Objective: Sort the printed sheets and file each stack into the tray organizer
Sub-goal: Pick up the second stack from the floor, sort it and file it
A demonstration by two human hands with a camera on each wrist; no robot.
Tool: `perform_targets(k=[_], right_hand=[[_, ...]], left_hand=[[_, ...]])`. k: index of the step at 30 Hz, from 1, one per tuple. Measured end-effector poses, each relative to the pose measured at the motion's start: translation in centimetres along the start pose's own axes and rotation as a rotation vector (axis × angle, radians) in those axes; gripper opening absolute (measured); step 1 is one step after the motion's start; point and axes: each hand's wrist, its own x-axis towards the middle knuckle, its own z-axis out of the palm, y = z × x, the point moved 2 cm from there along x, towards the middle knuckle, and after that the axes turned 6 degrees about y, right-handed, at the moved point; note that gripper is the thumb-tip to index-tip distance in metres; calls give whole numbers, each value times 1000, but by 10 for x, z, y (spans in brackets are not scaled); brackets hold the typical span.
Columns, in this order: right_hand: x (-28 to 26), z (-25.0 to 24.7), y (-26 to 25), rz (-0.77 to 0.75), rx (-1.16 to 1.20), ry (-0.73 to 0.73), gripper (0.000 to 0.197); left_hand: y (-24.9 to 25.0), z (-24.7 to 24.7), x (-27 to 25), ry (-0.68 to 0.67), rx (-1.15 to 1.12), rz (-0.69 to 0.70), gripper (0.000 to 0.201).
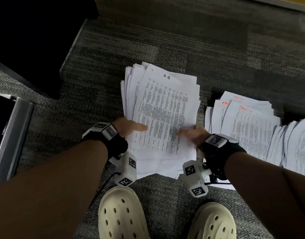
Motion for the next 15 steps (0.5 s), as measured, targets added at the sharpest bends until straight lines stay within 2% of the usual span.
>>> perform_targets(k=[1, 3, 6, 8, 10, 11, 13, 15], right_hand=[[4, 0, 3, 10, -9, -2, 85], [10, 1, 6, 21, 6, 5, 100], [19, 5, 11, 53, 38, -28, 103], [-8, 6, -3, 103, 60, -70, 86], [-30, 6, -13, 89, 81, -61, 38], [-35, 6, -13, 83, 126, -41, 21], [-47, 4, -23, 49, 234, -33, 13], [-67, 2, -39, 43, 175, -99, 16]], left_hand=[[13, -3, -21, -8, 11, -6, 119], [22, -4, -34, 66, 44, 5, 89], [29, -6, -37, 149, 89, 95, 86], [35, -16, -43, 130, 113, 143, 74], [45, -30, -53, 109, 138, 203, 60], [49, -39, -59, 111, 153, 231, 58], [60, -58, -73, 130, 175, 283, 58], [71, -77, -93, 140, 202, 340, 60]])
